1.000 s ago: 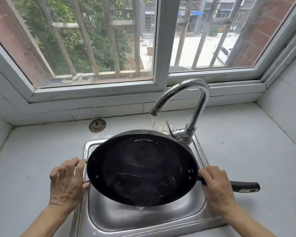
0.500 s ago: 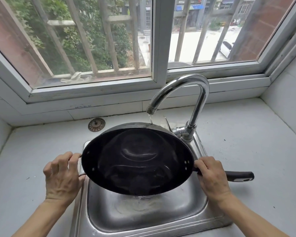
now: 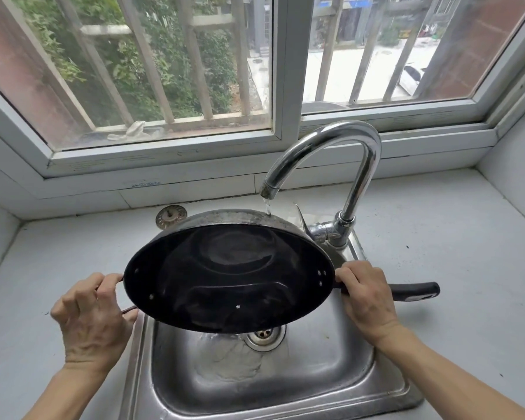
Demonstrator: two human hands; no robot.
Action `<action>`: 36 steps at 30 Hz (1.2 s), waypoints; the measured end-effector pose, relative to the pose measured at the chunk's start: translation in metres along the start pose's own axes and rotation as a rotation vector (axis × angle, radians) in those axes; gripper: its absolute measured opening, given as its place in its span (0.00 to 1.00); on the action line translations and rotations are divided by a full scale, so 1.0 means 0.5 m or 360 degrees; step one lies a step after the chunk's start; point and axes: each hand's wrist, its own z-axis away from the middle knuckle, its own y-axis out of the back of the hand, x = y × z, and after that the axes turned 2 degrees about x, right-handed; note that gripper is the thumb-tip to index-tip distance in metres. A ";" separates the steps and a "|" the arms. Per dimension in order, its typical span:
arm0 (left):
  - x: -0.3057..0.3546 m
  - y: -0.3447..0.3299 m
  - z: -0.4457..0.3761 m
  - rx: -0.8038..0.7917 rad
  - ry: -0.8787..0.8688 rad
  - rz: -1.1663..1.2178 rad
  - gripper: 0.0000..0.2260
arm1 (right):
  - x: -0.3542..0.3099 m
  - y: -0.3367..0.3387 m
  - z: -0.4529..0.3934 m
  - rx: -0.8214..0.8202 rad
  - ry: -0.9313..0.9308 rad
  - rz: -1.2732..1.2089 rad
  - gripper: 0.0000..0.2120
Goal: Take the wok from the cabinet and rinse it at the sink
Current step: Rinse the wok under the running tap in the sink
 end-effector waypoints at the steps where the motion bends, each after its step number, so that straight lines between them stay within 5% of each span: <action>1: 0.003 0.001 0.000 0.0000 0.0013 0.0018 0.31 | 0.004 -0.002 -0.004 0.0001 0.0010 -0.0004 0.13; 8: 0.039 0.007 -0.011 0.0003 0.0048 0.0123 0.29 | 0.043 -0.010 -0.015 -0.0060 -0.0020 0.0005 0.20; 13: 0.062 0.003 -0.027 -0.0010 -0.0001 0.0041 0.40 | 0.070 0.006 -0.010 -0.0094 -0.0043 -0.0018 0.21; 25: 0.129 -0.007 -0.065 0.0190 -0.0167 0.0162 0.26 | 0.109 0.065 0.041 0.0023 -0.0167 0.0053 0.11; 36: 0.165 -0.025 -0.131 0.0294 -0.0401 0.0188 0.20 | 0.100 0.095 0.105 0.0056 -0.0358 0.0071 0.20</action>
